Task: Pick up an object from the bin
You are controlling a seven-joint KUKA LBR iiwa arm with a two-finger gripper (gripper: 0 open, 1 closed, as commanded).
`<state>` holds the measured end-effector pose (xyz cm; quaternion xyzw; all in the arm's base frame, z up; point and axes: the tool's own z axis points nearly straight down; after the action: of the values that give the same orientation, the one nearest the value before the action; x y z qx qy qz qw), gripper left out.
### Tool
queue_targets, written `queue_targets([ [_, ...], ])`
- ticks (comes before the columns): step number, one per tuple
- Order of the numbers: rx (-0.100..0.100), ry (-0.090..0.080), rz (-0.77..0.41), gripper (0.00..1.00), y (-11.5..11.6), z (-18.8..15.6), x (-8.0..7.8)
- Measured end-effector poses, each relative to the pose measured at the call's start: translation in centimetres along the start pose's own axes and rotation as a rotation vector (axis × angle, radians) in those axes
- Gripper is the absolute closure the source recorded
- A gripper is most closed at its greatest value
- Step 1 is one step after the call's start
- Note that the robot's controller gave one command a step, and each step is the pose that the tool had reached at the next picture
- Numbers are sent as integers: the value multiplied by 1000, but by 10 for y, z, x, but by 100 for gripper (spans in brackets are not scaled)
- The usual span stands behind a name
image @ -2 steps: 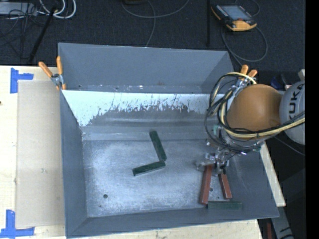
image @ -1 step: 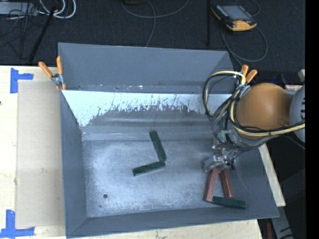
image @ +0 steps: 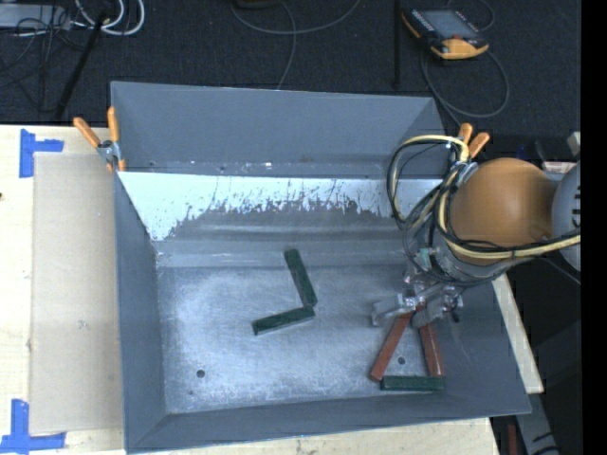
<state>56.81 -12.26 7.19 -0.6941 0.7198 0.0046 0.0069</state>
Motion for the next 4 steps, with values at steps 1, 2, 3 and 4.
queue_targets([
  [1, -14, -7, -77, 0, -16, 2, 11],
  [2, -11, -1, -79, 0, -14, 2, 8],
  [3, -11, -1, -76, 0, -14, 2, 8],
  [4, -10, 5, -89, 0, -16, 0, 4],
])
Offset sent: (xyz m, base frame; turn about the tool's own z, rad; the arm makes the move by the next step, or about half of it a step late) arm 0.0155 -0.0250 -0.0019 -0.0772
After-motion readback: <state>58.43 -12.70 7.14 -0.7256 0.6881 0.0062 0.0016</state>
